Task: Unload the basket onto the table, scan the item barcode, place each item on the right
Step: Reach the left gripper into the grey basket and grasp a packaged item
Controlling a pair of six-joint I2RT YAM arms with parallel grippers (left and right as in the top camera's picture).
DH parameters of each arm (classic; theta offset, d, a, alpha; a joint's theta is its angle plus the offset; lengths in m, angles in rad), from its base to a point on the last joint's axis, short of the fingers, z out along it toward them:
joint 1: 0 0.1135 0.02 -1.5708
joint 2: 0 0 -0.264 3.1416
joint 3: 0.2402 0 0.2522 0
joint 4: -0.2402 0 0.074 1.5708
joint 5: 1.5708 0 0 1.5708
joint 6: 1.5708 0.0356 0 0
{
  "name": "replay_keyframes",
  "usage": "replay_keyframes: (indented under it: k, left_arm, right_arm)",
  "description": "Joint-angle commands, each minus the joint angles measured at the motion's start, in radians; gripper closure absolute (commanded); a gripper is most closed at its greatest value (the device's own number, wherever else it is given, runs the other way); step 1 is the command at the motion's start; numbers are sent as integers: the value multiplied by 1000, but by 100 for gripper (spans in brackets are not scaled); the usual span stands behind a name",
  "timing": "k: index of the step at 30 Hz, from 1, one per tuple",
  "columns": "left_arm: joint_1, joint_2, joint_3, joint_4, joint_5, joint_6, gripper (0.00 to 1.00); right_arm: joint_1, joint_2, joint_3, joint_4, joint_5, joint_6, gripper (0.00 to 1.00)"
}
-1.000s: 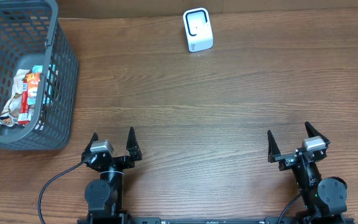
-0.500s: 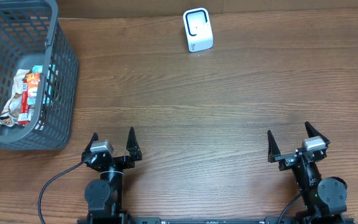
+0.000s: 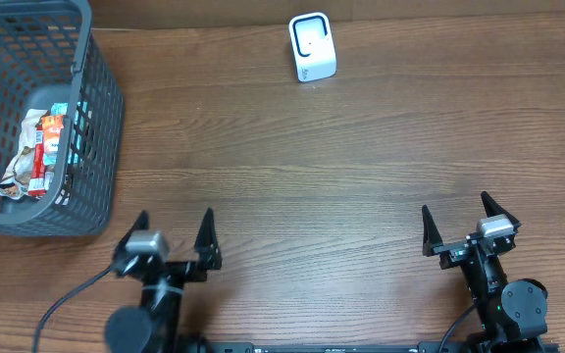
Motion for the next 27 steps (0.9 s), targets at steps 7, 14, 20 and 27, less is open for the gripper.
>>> replay_keyframes:
  k: [7,14,20,27]
  left_arm:
    - [-6,146,440,-241,21,23,0]
    - [-6,468,904,-512,22,160,0]
    - [-6,787,1316,-772,69,195,0]
    - [-6,1134,1657,-986,125,201,0]
  right_arm:
    - [3,-1,-10,6,-8,-5,0]
    - [3,-1,-10,6,-8,-5,0]
    - [3,-1,-10,6,-8,-5,0]
    - [3,-1,-10,6,-8,-5,0]
